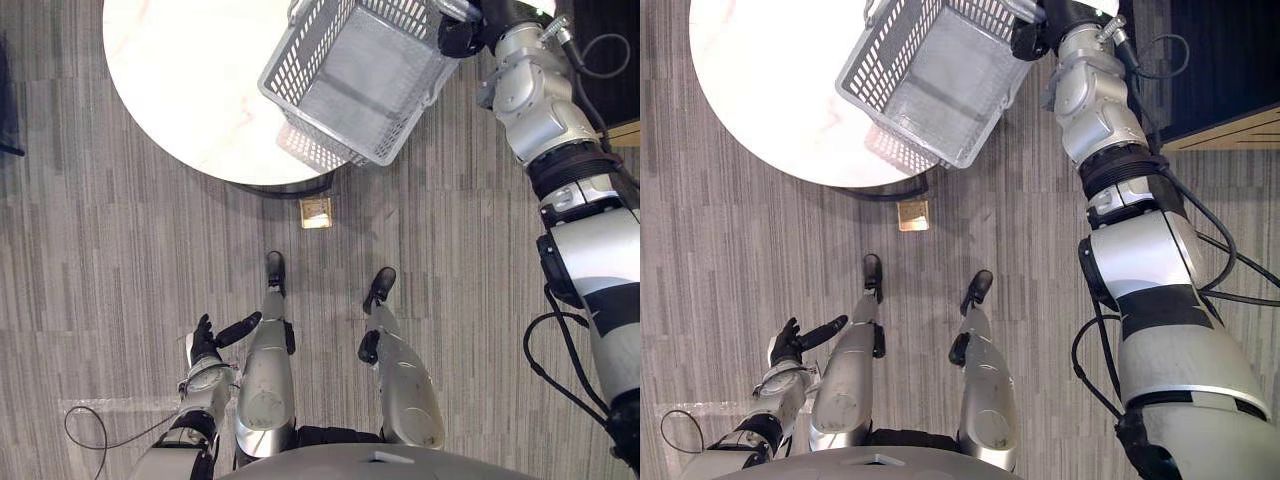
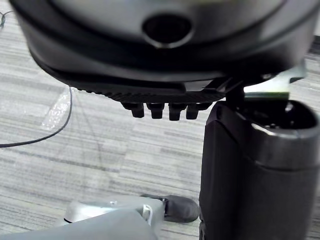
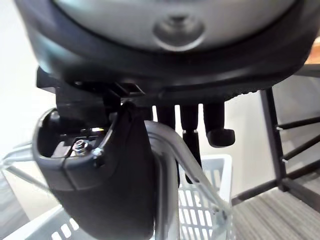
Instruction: Pick vegetable in the basket
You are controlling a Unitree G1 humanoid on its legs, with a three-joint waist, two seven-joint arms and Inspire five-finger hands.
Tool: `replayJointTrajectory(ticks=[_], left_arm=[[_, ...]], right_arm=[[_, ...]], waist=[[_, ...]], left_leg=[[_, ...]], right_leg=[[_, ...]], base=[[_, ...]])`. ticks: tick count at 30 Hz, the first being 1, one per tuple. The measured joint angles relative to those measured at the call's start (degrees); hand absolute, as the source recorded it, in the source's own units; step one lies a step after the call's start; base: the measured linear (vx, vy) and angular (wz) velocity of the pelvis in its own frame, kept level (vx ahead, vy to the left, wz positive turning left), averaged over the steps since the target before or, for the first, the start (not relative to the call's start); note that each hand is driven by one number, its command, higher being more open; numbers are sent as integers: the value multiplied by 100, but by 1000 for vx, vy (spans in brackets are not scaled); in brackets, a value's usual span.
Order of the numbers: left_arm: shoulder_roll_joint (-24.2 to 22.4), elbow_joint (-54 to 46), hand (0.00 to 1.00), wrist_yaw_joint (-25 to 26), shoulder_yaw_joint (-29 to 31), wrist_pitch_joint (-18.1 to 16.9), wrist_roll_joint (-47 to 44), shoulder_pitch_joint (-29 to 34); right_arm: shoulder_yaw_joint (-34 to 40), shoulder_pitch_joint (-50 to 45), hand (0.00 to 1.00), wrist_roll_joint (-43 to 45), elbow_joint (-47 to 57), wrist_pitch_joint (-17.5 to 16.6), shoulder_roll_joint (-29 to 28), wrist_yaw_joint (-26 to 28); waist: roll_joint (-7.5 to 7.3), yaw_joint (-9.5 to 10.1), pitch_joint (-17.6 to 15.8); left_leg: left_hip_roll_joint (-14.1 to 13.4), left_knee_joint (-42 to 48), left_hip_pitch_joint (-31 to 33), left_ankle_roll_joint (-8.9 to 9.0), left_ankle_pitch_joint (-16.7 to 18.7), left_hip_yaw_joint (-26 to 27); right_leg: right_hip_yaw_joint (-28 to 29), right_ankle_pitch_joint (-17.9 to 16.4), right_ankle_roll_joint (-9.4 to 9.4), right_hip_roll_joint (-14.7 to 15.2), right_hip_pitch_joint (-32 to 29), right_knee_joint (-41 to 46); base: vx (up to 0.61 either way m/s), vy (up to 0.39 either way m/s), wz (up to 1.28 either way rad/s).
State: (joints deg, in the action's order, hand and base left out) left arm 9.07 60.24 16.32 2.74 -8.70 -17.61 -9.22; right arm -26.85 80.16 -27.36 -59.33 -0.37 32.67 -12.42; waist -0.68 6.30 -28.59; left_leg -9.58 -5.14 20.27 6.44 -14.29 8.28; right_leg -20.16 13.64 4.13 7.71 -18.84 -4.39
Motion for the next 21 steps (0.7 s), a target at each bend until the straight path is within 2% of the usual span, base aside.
replayJointTrajectory(ticks=[5, 13, 21], left_arm=[[-7, -4, 100, 16, 6, 11, 23, 0], [-20, -34, 100, 53, 46, 73, 28, 1], [-18, -127, 100, 58, 87, 152, 273, 1]], right_arm=[[-252, 58, 0, -378, 113, -4, -66, 121], [-747, -114, 0, -388, 1066, -60, -98, 245], [-990, -404, 0, -386, 1304, -396, -146, 344]], waist=[[0, -13, 0], [-31, -27, 2], [-64, -45, 3]], left_leg=[[-9, 0, -85, 8, -2, 24], [-13, 14, -269, 23, 11, 94], [-13, 2, -361, 29, 17, 228]], right_leg=[[15, 1, -1, -5, 70, -1], [81, 5, -7, -6, 202, -1], [187, 9, -13, -4, 207, -1]], base=[[-14, 8, -1], [-26, 26, -4], [-29, 24, -8]])
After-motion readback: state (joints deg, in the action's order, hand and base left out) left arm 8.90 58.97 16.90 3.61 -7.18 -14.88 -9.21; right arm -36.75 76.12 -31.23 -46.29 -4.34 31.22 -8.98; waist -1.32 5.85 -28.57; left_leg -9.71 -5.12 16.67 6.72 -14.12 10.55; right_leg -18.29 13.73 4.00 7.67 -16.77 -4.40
